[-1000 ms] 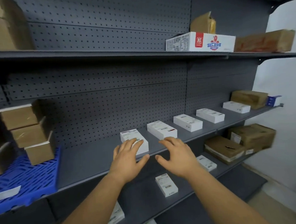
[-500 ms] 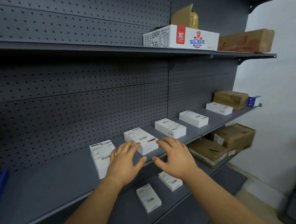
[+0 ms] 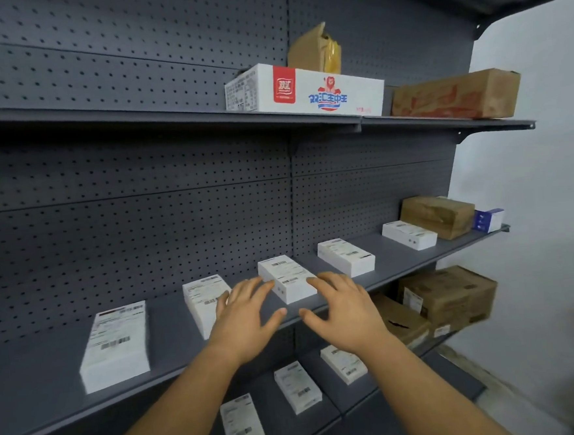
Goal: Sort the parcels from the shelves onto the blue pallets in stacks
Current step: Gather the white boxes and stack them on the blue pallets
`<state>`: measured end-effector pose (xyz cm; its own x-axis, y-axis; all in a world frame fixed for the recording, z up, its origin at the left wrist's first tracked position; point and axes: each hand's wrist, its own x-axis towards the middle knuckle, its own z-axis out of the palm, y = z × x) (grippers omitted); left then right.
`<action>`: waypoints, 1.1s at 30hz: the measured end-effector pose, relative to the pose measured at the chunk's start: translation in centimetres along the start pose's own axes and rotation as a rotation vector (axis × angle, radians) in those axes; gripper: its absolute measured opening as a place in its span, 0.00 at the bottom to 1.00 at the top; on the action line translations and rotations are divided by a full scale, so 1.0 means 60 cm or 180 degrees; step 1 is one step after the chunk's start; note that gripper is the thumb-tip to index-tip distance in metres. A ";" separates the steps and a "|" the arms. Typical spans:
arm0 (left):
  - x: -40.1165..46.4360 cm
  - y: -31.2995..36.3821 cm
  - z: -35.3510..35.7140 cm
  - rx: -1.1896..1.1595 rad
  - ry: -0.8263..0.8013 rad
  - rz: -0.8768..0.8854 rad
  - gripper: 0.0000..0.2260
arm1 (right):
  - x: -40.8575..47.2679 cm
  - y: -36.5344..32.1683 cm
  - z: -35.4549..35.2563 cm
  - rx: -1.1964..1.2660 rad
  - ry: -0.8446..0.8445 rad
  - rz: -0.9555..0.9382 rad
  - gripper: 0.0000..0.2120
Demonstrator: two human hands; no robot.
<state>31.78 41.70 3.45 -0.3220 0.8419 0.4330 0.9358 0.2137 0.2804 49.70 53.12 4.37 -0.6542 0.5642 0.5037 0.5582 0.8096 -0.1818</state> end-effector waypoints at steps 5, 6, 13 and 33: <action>0.024 0.050 0.057 0.0118 -0.0161 0.0014 0.27 | -0.001 0.083 0.006 0.0092 -0.0015 0.0033 0.31; 0.034 0.057 0.065 0.0142 -0.0165 0.0030 0.27 | 0.001 0.097 0.008 0.0120 -0.0022 0.0051 0.31; 0.117 0.100 0.125 -0.0005 -0.0083 0.0239 0.27 | 0.022 0.193 0.024 0.0180 -0.0004 0.0171 0.31; 0.223 0.226 0.393 -0.0279 -0.0527 0.0644 0.26 | 0.029 0.481 0.138 0.0083 -0.0461 0.0285 0.31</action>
<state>43.55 67.54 -7.16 -0.0952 0.9341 0.3440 0.9604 -0.0046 0.2785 60.44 78.79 -7.02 -0.6702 0.6501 0.3580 0.6053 0.7579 -0.2433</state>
